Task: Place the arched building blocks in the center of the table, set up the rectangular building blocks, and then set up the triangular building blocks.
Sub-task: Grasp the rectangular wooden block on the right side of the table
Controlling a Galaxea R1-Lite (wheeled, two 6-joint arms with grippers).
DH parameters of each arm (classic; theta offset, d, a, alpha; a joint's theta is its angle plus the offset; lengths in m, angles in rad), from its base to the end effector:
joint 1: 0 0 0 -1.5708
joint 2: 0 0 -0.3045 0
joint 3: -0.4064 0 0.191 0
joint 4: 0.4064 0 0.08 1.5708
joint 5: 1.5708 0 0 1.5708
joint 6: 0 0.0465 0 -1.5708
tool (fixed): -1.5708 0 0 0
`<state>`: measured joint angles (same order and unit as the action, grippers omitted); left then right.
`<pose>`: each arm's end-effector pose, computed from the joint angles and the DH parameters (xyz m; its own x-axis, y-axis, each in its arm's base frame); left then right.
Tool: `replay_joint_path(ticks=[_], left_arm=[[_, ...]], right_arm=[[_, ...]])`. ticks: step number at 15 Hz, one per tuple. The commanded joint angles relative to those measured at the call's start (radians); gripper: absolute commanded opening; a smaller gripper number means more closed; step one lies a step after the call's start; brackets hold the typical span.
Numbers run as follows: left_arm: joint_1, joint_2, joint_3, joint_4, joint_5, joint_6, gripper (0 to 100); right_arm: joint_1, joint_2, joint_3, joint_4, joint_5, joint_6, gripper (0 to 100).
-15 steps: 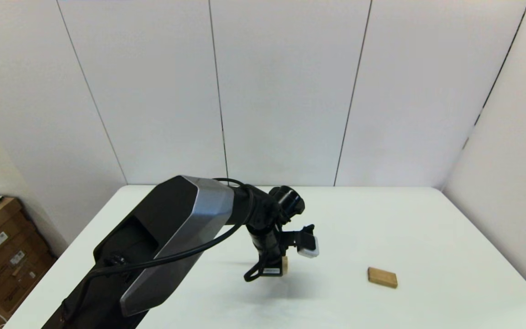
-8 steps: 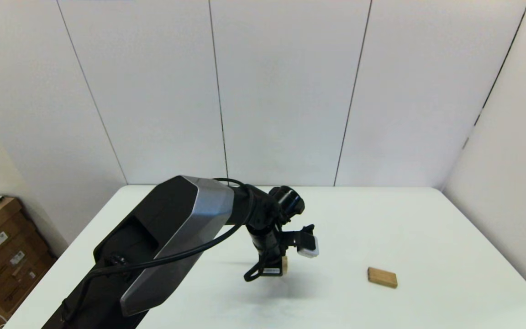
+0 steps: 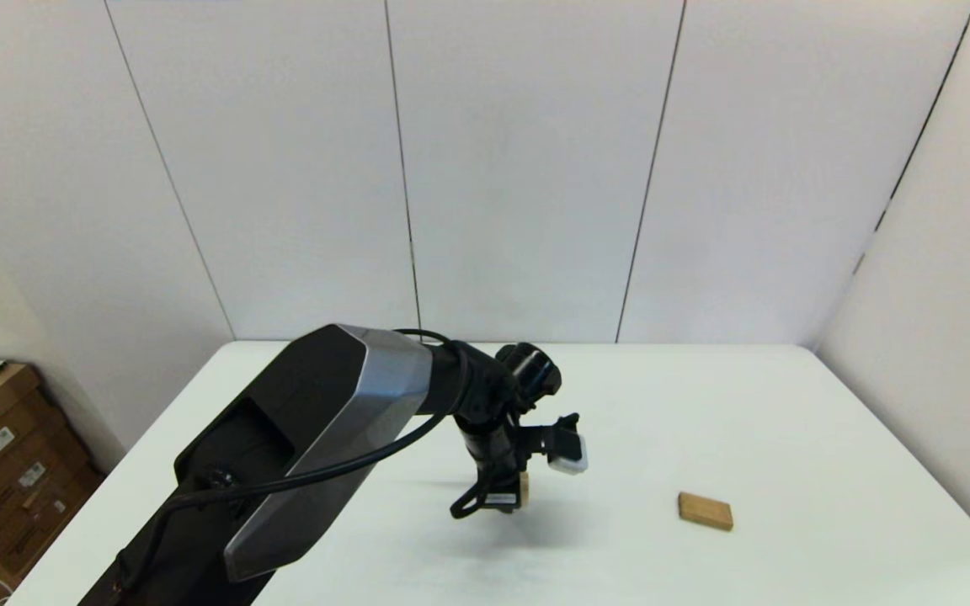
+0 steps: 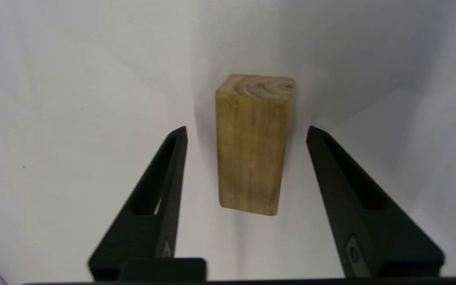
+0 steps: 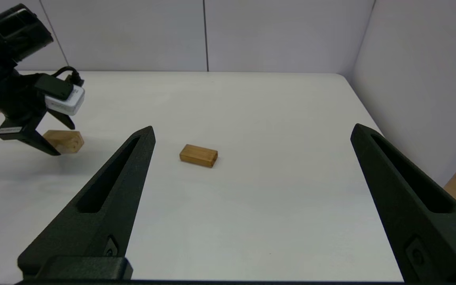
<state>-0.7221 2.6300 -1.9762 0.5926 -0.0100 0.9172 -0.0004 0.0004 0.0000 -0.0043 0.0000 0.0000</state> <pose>0.3682 -0.3249 -0.0176 0.2326 -0.2182 -0.9478 0.9680 -0.0424 0.2473 -0.0025 0.0000 0.0760 1.0000 -0.0004 0.0039 0.0004 1.0000 0.0000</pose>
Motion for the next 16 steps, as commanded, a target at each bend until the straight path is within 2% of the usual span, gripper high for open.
replay_joint_path(ticks=[1,3,9,12,14,16], left_arm=[[0.001,-0.039,0.0,-0.016,0.001,-0.011,100],[0.016,-0.102,0.0,-0.004,0.002,-0.011,100],[0.155,-0.398,0.016,0.3,0.002,-0.018,100],[0.24,-0.562,0.025,0.405,0.005,-0.103,100],[0.319,-0.731,0.026,0.435,0.079,-0.166,100],[0.375,-0.898,0.03,0.521,0.203,-0.251,100]], right_arm=[[0.0,0.0,0.0,0.0,0.0,0.0,100],[0.0,0.0,0.0,0.0,0.0,0.0,100],[0.0,0.0,0.0,0.0,0.0,0.0,100],[-0.001,0.0,0.002,0.0,0.0,0.0,100],[-0.001,0.0,0.0,0.0,0.0,0.0,100],[0.0,-0.002,0.002,0.0,0.0,0.0,100]])
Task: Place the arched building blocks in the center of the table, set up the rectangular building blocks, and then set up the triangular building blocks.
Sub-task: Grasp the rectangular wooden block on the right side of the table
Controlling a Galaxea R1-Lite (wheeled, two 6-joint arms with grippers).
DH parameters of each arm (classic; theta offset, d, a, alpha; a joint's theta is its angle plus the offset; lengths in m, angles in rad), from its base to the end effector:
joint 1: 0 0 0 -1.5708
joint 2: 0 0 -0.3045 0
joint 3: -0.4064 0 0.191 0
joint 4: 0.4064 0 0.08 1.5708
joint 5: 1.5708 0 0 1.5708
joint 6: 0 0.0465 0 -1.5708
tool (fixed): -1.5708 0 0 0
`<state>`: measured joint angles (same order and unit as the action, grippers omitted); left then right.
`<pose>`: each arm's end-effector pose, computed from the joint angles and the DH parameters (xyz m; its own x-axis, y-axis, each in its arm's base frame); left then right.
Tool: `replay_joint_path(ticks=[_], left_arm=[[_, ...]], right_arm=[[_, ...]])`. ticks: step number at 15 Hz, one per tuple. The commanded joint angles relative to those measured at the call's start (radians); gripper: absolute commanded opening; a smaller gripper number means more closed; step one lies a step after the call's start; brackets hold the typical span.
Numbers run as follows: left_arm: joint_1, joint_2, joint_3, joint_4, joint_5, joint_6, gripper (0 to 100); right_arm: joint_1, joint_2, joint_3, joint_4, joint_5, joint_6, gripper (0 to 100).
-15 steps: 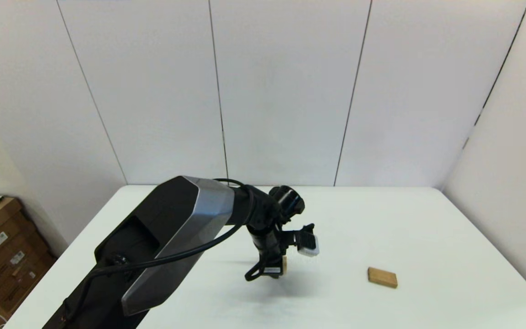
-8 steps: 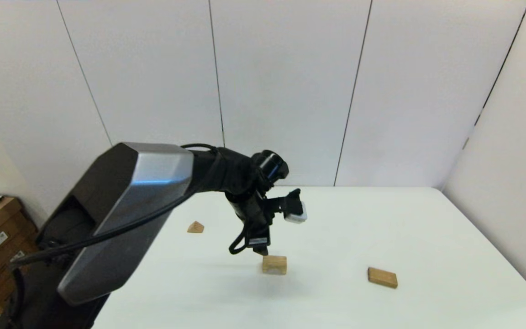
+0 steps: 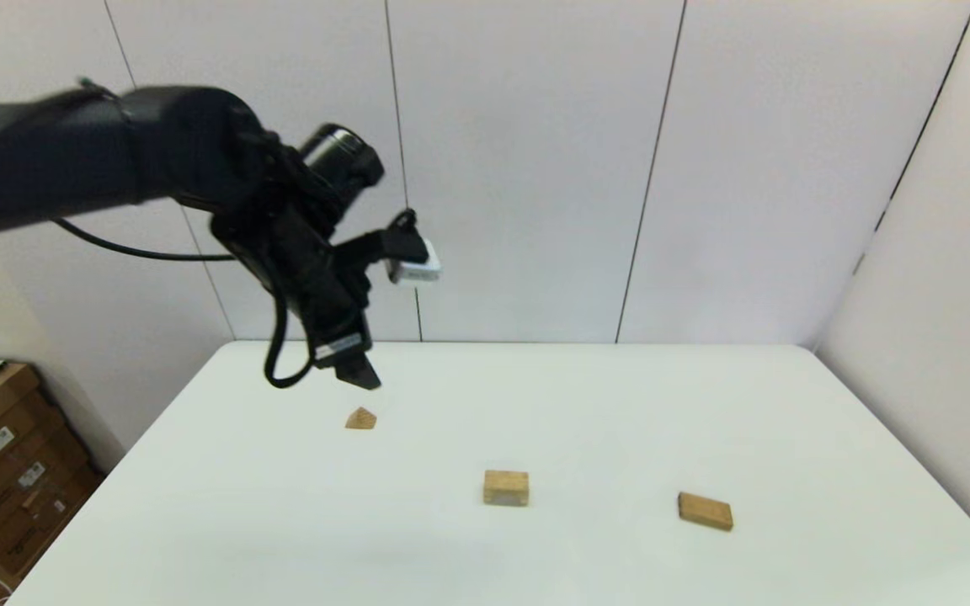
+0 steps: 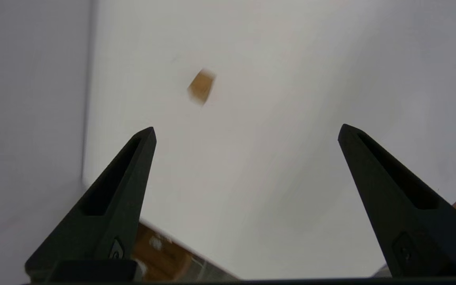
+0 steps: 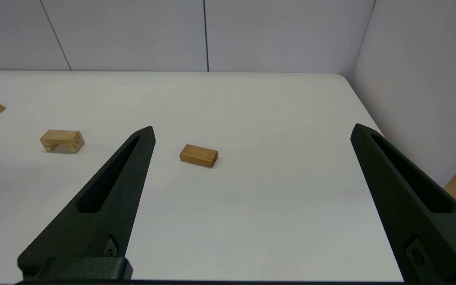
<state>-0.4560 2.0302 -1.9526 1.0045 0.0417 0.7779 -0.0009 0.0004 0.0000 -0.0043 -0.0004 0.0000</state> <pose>0.3377 -0.1635 0.2229 0.4395 -0.1691 -0.8822 0.8572 0.3723 0.3557 -0.0025 0.0000 0.0760 1.0000 -0.0013 0.0039 0.0013 1.0000 0.0000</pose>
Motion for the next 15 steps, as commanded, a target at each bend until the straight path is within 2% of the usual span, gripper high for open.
replay_joint_path(ticks=[1,5,9,15], left_arm=[[0.14,-0.384,0.018,0.16,0.202,-0.138,100],[0.171,-0.811,0.271,0.197,0.411,-0.33,100],[0.184,-1.164,0.554,0.186,0.443,-0.411,100],[0.359,-1.512,0.765,0.186,0.454,-0.434,100]], right_arm=[[0.001,0.0,0.002,0.0,0.0,0.0,100],[-0.001,0.0,0.0,0.0,0.0,0.0,100],[0.001,0.0,0.0,0.0,0.0,0.0,100],[-0.001,0.0,0.0,0.0,0.0,0.0,100]])
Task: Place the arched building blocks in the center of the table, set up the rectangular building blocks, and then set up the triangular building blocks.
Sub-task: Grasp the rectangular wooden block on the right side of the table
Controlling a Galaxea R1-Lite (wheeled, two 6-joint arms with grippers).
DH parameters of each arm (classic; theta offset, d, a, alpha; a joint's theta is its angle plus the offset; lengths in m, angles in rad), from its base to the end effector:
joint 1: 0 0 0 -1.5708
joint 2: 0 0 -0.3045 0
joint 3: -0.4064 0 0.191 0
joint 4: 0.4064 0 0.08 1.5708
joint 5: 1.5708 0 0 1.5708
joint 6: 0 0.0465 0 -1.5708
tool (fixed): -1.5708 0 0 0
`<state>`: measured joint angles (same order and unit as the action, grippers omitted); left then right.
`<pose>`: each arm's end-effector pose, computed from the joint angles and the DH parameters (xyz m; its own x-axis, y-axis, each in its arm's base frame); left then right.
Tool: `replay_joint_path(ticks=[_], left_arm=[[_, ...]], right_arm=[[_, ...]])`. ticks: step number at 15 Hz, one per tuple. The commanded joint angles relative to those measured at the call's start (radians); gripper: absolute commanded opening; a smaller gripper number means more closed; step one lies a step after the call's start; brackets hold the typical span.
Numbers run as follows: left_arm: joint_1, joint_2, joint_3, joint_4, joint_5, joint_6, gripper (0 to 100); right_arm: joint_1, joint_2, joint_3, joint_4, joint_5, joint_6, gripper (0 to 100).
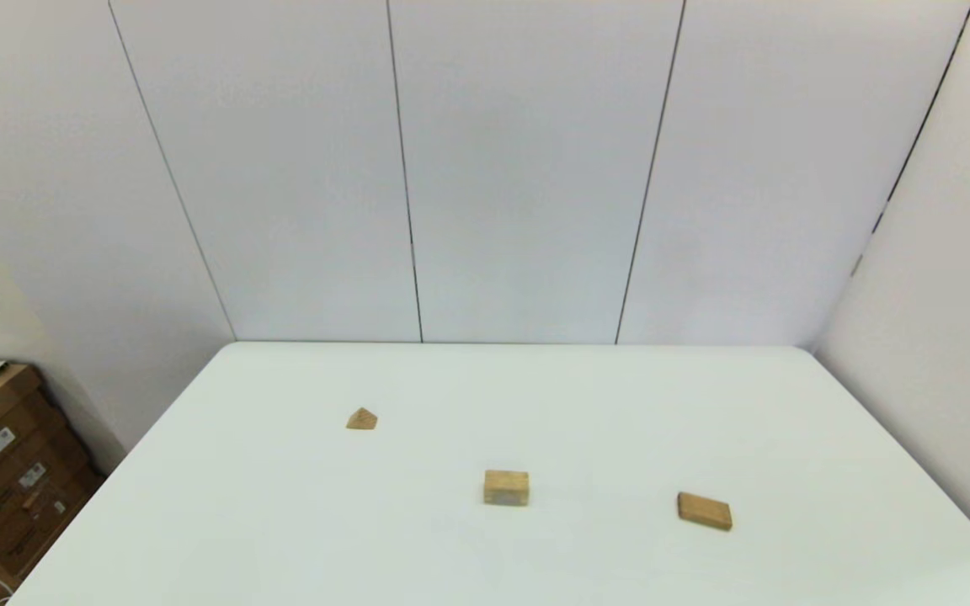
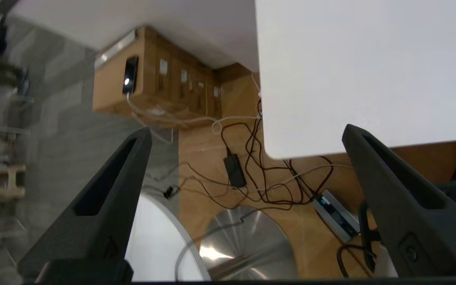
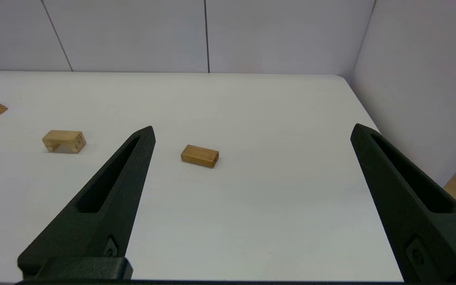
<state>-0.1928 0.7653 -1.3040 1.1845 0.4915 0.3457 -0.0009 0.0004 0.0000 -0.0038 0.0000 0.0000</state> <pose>-0.0067 0.0237 0.2929 0.7815 0.3283 -0.5306 0.0111 0.8430 0.5378 -0.0025 0.0000 0.0760 1.0000 -0.0009 0.0034 0.0009 1.0000 0.0000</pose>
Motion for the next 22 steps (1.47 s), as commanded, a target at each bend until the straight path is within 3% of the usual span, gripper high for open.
replay_joint_path(ticks=[1,7,10,16,22], left_arm=[[0.096,-0.29,0.131,0.006,0.004,-0.002,100],[0.19,-0.477,0.233,0.03,-0.004,0.007,100],[0.191,-0.56,0.327,-0.02,-0.09,0.006,100],[0.193,-0.69,0.81,-0.718,-0.169,0.007,100],[0.193,-0.765,1.148,-1.108,-0.16,0.001,100]], right_arm=[[0.001,0.0,0.0,-0.001,0.0,0.0,100],[0.001,-0.002,0.0,-0.001,0.0,0.0,100],[-0.001,0.0,0.0,-0.001,0.0,0.0,100],[0.001,0.0,0.0,-0.001,0.0,0.0,100],[-0.001,0.0,0.002,-0.001,0.0,0.0,100]])
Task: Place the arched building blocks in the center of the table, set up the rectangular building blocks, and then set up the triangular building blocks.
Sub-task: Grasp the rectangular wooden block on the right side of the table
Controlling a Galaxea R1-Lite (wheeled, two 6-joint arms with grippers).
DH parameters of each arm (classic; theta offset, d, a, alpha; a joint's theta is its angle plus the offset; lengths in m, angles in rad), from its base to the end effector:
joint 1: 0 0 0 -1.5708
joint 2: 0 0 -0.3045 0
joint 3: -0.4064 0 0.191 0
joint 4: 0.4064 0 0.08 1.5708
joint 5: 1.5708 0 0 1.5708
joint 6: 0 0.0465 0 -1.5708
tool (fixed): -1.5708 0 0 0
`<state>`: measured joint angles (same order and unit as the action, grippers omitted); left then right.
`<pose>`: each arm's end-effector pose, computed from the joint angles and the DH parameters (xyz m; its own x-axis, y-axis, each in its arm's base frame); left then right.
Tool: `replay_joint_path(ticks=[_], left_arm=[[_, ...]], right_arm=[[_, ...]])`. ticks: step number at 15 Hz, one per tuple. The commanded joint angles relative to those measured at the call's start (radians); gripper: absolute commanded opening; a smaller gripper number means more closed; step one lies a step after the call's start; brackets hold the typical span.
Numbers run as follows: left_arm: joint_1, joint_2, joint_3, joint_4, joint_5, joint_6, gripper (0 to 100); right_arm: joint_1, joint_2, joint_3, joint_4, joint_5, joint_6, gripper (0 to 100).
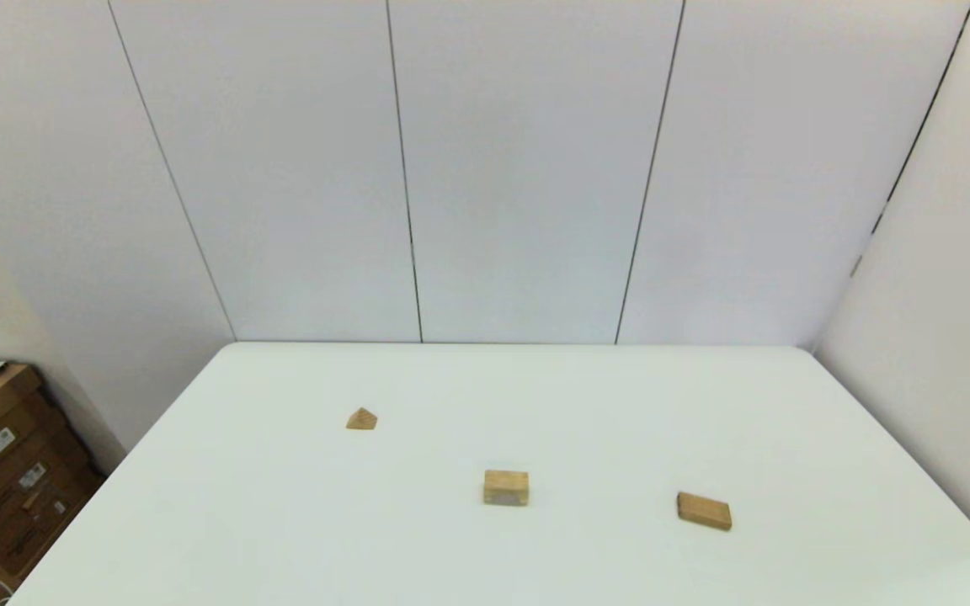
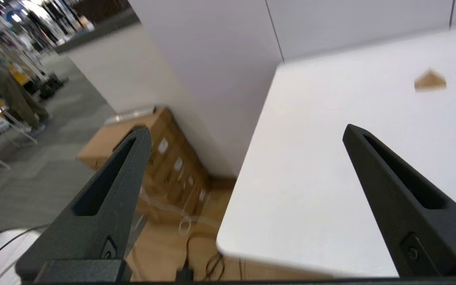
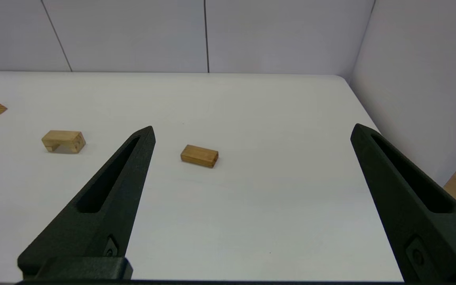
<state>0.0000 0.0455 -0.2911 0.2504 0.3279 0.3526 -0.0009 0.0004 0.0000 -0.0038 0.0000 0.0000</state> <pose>-0.0283 0.0150 0.1291 0.9467 0.3221 -0.0045 -0.3006 0.8885 0.3468 -0.0025 0.0000 0.0760 1.0000 -0.0009 0.0034 0.0009 1.0000 0.0000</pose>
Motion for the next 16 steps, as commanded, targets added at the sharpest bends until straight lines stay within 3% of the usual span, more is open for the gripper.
replay_joint_path(ticks=[1,5,8,10,16], left_arm=[[0.0,-0.046,0.168,-0.224,0.003,-0.009,100],[0.0,-0.046,0.267,-0.346,-0.064,-0.084,100],[0.0,-0.046,0.286,-0.361,-0.263,-0.145,100],[0.0,-0.046,0.291,-0.286,-0.366,-0.178,100],[0.0,-0.046,0.291,-0.241,-0.366,-0.277,100]], right_arm=[[0.001,0.0,0.0,-0.001,0.0,0.0,100],[-0.001,0.0,0.002,-0.001,0.0,0.0,100],[0.001,0.0,0.0,-0.001,0.0,0.0,100],[0.001,0.0,0.002,-0.001,0.0,0.0,100],[-0.001,0.0,0.0,-0.001,0.0,0.0,100]])
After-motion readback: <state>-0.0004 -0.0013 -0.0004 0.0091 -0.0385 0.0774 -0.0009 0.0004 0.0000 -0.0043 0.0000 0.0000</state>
